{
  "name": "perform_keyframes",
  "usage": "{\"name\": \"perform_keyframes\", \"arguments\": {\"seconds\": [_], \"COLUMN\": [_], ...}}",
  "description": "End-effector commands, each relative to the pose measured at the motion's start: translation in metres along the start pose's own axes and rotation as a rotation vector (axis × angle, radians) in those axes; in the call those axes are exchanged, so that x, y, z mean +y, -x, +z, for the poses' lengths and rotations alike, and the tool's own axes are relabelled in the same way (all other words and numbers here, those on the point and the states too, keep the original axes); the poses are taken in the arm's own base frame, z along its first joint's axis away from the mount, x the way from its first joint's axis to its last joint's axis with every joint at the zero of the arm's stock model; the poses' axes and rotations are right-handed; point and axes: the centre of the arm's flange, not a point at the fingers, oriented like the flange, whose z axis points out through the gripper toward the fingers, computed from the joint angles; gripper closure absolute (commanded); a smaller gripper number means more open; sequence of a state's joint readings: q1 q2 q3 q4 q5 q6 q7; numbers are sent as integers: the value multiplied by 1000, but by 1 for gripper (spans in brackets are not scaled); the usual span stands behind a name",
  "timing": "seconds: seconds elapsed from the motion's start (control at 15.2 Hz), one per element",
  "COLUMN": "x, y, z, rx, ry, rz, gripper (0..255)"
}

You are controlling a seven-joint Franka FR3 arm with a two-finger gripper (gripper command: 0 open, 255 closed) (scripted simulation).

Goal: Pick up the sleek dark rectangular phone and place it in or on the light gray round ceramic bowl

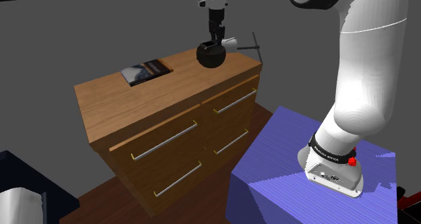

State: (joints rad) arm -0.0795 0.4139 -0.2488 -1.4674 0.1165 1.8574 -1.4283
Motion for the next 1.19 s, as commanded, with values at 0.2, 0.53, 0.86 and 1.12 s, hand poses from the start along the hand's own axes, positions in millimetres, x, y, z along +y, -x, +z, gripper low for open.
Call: {"name": "perform_keyframes", "arguments": {"seconds": [0.2, 0.53, 0.86, 1.12], "x": [0, 0, 0, 0], "y": [0, 0, 0, 0], "z": [13, 13, 13, -27], "rx": [0, 0, 0, 0], "ry": [1, 1, 1, 1], "rz": [0, 0, 0, 0], "gripper": [255, 255, 0, 0]}}
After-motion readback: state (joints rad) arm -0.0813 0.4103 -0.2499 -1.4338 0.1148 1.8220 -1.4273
